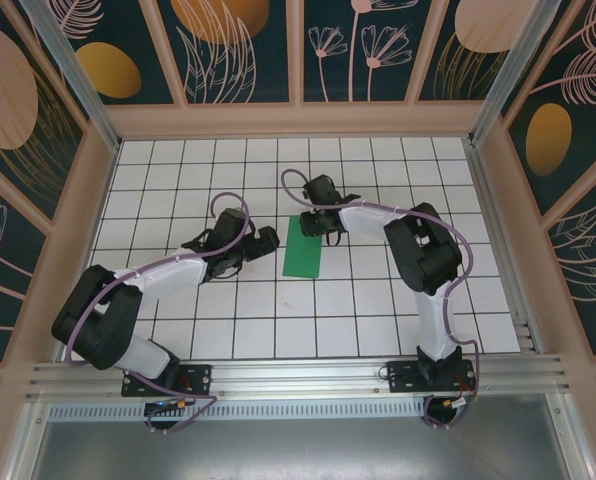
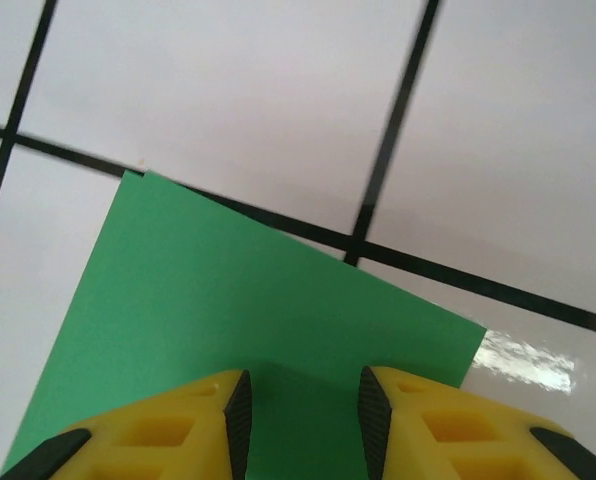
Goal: Fold a paper plane with a square sheet of paper (pick it up from the middle)
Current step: Rotate the square sheet of paper at the center of the table.
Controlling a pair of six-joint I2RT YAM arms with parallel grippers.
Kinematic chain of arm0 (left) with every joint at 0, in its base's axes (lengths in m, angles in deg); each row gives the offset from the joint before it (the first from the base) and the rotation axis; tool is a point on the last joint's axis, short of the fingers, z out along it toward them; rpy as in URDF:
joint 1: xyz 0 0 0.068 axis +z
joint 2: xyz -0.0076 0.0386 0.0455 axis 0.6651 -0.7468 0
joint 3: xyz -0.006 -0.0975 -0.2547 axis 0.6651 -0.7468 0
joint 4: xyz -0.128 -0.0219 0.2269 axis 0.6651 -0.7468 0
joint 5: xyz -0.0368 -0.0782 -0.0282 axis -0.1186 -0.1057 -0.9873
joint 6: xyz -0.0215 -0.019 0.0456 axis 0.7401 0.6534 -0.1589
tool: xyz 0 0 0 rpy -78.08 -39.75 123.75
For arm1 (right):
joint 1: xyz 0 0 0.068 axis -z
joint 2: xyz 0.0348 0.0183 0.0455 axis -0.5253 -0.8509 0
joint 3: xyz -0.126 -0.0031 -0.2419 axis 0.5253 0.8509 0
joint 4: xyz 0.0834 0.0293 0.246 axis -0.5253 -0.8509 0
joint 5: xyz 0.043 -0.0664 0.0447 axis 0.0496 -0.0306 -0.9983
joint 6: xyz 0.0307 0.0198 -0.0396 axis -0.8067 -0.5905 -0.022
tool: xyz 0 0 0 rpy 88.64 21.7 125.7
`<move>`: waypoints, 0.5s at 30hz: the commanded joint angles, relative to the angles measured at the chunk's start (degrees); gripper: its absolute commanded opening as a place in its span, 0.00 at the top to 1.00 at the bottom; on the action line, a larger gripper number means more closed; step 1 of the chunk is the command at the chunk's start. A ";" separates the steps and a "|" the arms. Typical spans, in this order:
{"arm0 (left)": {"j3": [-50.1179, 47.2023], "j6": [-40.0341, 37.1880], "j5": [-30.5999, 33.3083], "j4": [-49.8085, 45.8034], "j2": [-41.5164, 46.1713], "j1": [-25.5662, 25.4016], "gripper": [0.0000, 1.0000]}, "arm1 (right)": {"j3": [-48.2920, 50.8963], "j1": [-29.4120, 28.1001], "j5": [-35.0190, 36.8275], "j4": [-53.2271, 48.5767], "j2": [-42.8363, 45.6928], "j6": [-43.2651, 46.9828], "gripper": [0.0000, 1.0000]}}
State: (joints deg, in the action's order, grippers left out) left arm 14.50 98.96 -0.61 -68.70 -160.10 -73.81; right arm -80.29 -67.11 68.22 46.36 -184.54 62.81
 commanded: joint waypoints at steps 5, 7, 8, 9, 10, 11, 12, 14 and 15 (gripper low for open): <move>-2.20 1.74 -6.34 4.38 0.42 0.37 0.02 | -1.38 -0.66 -5.80 -1.88 3.63 0.09 0.61; -2.44 1.94 -7.62 5.07 0.55 0.30 0.03 | -1.24 -0.43 -3.72 -1.97 5.36 -5.05 0.60; -2.63 1.91 -8.52 5.61 0.65 0.30 0.03 | -0.90 -0.42 -2.64 -2.37 5.93 -7.44 0.60; -2.82 1.92 -9.59 6.28 0.72 0.31 0.03 | -0.39 -0.53 -1.61 -2.75 6.26 -9.55 0.60; -2.99 2.06 -10.54 6.77 0.74 0.30 0.03 | 0.03 -0.51 -1.10 -3.06 6.29 -11.09 0.60; -3.25 2.27 -11.78 7.49 0.68 0.30 0.04 | 0.50 -0.50 -0.80 -3.22 6.32 -12.19 0.60; -3.41 2.58 -12.99 8.36 0.54 0.30 0.06 | 1.11 -0.47 -0.76 -3.13 6.21 -13.28 0.60; -3.78 3.19 -15.32 9.91 0.07 0.30 0.09 | 1.79 -0.52 -1.76 -2.77 5.70 -14.21 0.62; -3.96 3.46 -16.56 10.62 -0.25 0.30 0.11 | 1.73 -0.53 -2.36 -2.74 5.38 -14.56 0.63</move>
State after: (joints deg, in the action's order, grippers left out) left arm 11.48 100.97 -11.93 -62.05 -160.10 -73.70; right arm -79.99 -67.33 65.90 45.16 -179.93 52.80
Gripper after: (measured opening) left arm 0.907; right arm 0.380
